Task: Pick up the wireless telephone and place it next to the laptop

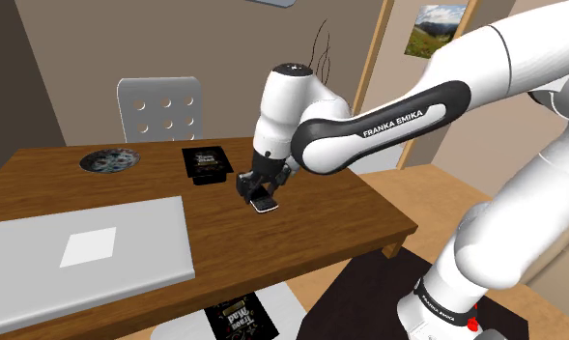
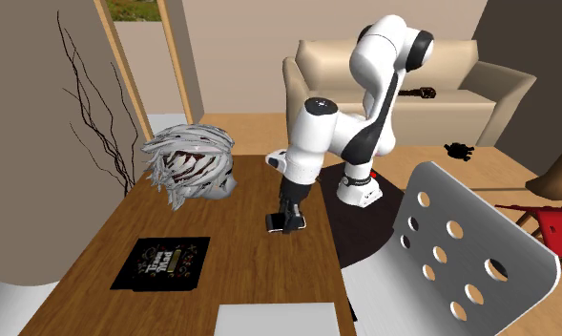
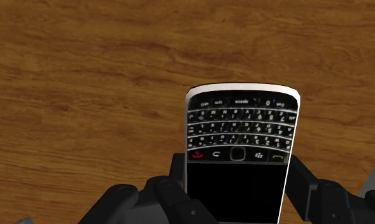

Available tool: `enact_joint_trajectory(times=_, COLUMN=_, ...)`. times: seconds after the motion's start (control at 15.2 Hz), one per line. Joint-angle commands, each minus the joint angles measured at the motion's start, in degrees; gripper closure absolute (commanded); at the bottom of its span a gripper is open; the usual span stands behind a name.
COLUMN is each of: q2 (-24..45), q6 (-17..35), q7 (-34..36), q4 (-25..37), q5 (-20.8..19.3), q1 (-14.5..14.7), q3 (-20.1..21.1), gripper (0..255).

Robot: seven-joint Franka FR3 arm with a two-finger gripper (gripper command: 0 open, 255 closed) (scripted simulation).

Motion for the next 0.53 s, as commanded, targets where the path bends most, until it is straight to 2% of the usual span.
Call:
enact_joint_trajectory(times=0.0, q2=4.0, q6=-1.2, q7=4.2, q4=4.3, q5=-2.6, q1=0.3, q3=2.2, gripper=255)
enact_joint_trajectory(times=0.26, q2=12.3, q6=-4.2, q7=12.2, q4=13.1, q5=-8.8, q1=2.2, q3=5.3, gripper=255)
enact_joint_trajectory(times=0.46, q2=13.5, q6=-2.2, q7=13.3, q4=11.9, q5=-10.0, q1=2.5, q3=5.1, gripper=255)
